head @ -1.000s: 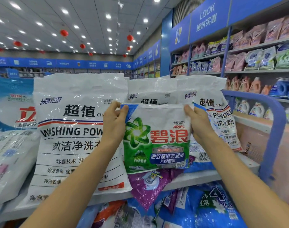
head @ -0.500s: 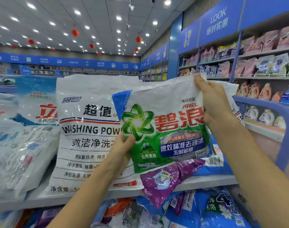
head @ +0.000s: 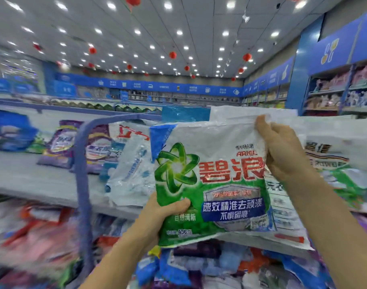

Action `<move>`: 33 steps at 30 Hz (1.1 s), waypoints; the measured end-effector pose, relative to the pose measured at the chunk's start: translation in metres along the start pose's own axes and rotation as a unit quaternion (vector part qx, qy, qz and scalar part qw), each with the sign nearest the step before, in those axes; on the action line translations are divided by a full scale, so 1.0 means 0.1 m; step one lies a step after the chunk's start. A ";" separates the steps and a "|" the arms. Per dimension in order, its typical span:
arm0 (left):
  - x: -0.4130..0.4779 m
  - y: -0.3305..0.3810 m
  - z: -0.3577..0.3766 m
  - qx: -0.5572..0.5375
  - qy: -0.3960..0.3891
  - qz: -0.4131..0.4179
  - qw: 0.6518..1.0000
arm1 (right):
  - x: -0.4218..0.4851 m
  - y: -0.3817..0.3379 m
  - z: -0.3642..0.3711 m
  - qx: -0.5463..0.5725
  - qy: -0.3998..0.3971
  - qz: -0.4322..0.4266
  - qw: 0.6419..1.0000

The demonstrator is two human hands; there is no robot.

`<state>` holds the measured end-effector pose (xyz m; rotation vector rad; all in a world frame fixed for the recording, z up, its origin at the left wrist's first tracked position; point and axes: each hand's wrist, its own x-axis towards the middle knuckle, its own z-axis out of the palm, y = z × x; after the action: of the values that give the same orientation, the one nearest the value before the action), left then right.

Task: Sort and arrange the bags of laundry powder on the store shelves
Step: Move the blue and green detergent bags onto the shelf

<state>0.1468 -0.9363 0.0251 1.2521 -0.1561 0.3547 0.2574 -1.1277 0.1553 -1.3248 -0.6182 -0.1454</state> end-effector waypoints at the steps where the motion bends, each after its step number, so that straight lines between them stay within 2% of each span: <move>1: -0.16 0.11 -0.25 0.007 0.013 -0.001 1.000 | -0.04 0.08 0.29 0.019 -0.016 0.016 1.000; 9: -1.48 1.07 -2.16 0.083 0.166 0.016 0.983 | -0.45 0.55 2.72 0.132 -0.159 0.135 0.969; 12: -1.91 1.37 -2.75 0.088 0.234 0.023 0.968 | -0.72 0.72 3.52 0.166 -0.273 0.167 0.933; 15: -2.28 1.63 -3.28 0.089 0.303 0.030 0.948 | -1.03 0.93 4.29 0.178 -0.352 0.208 0.895; 21: -2.78 1.97 -4.29 0.073 0.427 0.055 0.900 | -1.51 1.36 5.75 0.136 -0.466 0.291 0.824; 24: -2.86 2.11 -4.87 0.071 0.462 0.052 0.883 | -1.55 1.79 6.27 0.189 -0.491 0.300 0.796; 29: -2.56 2.34 -5.91 0.060 0.496 0.026 0.866 | -1.23 2.25 7.19 0.193 -0.477 0.283 0.810; 33: -2.02 2.62 -6.70 0.084 0.475 -0.016 0.876 | -0.74 2.39 7.75 0.186 -0.459 0.256 0.830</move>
<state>-0.1846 -0.2674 -0.0100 1.1196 0.7547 0.9291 0.0389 -0.3595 -0.0019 -1.0748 -0.9950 1.0696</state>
